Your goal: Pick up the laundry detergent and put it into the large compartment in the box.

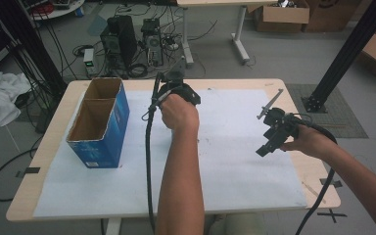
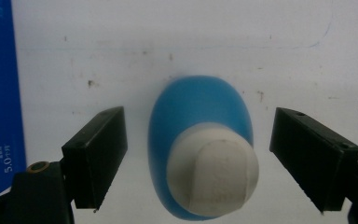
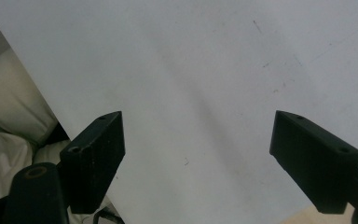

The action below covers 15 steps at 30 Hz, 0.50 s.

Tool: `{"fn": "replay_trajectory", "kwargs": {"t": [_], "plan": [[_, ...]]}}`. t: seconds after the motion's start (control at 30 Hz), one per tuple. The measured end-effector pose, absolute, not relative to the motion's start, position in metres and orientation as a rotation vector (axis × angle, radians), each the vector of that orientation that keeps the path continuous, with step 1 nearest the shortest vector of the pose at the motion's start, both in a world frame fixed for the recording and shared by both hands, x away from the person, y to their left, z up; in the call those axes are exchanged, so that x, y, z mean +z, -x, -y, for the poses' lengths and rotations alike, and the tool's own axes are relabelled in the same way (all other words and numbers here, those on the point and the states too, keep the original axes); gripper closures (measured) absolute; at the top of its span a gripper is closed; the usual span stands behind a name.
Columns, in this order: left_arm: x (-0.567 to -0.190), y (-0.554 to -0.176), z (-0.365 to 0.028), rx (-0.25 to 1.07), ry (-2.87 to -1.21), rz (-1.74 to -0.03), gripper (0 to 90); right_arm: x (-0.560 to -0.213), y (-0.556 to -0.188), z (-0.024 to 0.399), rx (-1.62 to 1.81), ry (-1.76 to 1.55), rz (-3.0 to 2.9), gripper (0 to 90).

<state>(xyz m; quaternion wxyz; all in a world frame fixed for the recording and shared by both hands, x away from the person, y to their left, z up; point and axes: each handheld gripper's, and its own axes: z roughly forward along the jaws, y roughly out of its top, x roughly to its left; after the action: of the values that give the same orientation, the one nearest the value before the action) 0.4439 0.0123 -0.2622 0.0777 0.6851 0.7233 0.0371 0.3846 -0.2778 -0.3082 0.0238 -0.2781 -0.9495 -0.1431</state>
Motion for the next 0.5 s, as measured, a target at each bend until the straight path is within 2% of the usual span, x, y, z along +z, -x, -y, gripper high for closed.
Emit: {"fn": "replay_trajectory", "kwargs": {"t": [0.5], "plan": [[-0.284,-0.444,-0.011,0.095,-2.061,-2.186,19.6,-0.312,-0.385,0.278,-0.442,0.859,2.93,18.1]]}}
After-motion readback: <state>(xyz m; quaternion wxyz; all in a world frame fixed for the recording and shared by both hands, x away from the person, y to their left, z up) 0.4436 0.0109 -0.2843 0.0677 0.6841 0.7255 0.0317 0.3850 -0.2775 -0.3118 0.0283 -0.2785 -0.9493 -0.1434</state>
